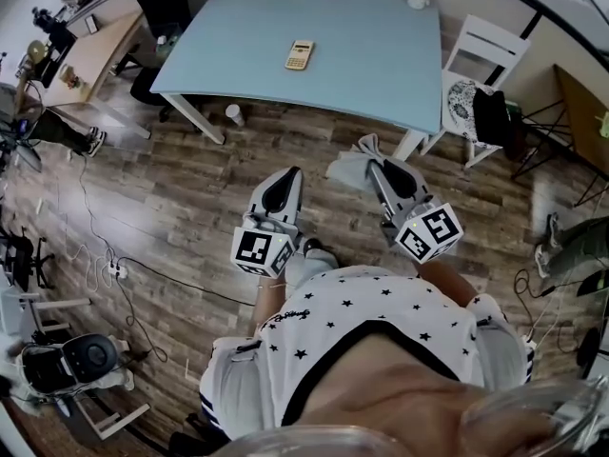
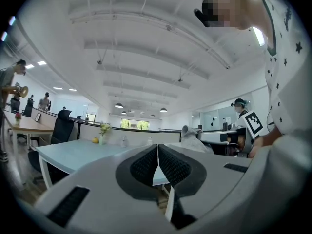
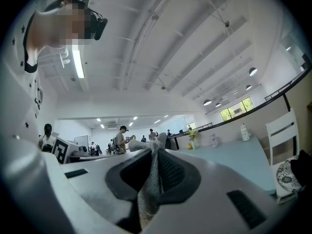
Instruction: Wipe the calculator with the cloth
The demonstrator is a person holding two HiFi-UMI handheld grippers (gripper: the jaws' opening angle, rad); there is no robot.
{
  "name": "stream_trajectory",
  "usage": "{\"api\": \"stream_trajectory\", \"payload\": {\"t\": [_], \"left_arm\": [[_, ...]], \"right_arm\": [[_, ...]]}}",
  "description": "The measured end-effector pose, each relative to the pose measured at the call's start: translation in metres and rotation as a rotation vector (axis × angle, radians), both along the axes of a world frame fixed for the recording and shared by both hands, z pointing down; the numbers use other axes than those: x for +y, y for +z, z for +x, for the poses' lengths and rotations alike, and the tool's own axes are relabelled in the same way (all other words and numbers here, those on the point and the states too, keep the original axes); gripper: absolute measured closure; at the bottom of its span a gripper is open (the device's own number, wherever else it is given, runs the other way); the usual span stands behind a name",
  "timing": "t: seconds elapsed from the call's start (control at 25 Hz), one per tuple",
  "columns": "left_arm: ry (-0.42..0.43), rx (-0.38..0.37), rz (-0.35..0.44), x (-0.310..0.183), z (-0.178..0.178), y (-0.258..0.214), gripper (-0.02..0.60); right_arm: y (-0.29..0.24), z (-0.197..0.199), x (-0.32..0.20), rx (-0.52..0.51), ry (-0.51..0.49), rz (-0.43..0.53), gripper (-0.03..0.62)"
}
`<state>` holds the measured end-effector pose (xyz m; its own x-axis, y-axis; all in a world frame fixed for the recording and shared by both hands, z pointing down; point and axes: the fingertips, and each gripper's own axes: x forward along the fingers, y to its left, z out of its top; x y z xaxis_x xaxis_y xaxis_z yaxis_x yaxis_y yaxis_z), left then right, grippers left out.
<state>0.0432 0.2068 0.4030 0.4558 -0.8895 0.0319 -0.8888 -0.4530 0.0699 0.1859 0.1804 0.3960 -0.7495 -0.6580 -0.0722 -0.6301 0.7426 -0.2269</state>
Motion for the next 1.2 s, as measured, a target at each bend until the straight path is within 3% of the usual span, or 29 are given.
{"api": "stream_trajectory", "payload": {"t": [1.2], "left_arm": [[-0.118,0.031,0.025,-0.033,-0.182,0.009,0.551]], "right_arm": [[-0.002,-0.171,-0.058,0.028,-0.053,0.019,0.563]]}}
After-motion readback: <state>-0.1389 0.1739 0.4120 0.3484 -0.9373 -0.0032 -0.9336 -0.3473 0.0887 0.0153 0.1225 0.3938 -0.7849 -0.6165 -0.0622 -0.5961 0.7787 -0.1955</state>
